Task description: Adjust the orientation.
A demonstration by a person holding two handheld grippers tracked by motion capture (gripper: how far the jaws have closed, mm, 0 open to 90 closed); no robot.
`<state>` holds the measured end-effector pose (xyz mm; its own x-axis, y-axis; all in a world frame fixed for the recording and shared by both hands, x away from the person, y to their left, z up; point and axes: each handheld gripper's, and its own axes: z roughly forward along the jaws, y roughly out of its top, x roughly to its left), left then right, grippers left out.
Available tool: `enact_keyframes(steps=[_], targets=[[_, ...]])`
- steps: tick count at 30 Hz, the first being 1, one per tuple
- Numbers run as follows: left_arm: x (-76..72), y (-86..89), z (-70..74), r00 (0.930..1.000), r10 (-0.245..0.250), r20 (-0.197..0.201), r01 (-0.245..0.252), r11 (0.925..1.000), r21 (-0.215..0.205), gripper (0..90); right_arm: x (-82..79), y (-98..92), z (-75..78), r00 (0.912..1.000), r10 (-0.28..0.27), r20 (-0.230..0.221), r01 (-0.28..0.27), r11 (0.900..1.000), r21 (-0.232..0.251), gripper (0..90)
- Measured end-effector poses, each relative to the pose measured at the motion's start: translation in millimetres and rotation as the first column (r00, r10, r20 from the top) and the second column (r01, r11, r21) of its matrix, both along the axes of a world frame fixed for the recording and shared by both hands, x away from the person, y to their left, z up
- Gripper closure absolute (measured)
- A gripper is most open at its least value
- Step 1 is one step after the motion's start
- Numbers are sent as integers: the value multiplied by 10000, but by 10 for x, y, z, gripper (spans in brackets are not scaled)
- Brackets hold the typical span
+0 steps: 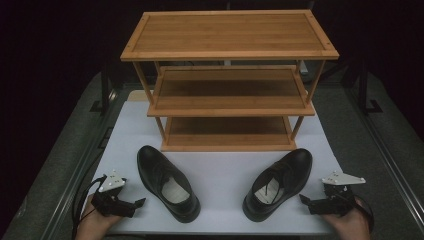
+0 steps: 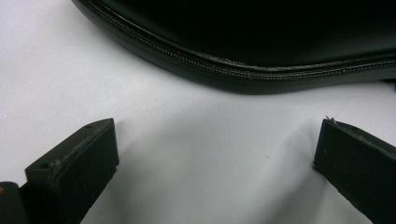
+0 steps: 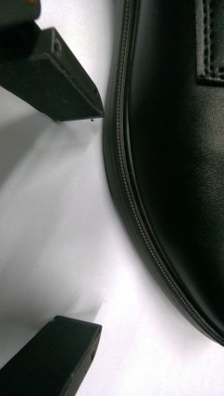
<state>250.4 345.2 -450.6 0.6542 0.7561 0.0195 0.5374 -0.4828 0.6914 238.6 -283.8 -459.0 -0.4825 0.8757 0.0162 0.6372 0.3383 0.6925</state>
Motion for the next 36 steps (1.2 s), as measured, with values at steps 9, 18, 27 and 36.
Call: enact_keyframes(steps=[9,18,27,36], targets=[[-21,20,51,9999,58,140,-58,10000,-4,64,1,-1,0,10000,1,-1,-1,10000,9,0],[20,106,222,9984,490,292,-467,9962,-736,416,0,-1,-1,10000,2,6,-2,10000,3,0],[122,147,413,9984,463,332,-434,9956,-826,900,0,-1,-1,10000,0,4,0,10000,5,0],[339,172,497,9937,957,585,-906,9922,-851,900,3,-2,-1,10000,20,23,-20,10000,5,0]])
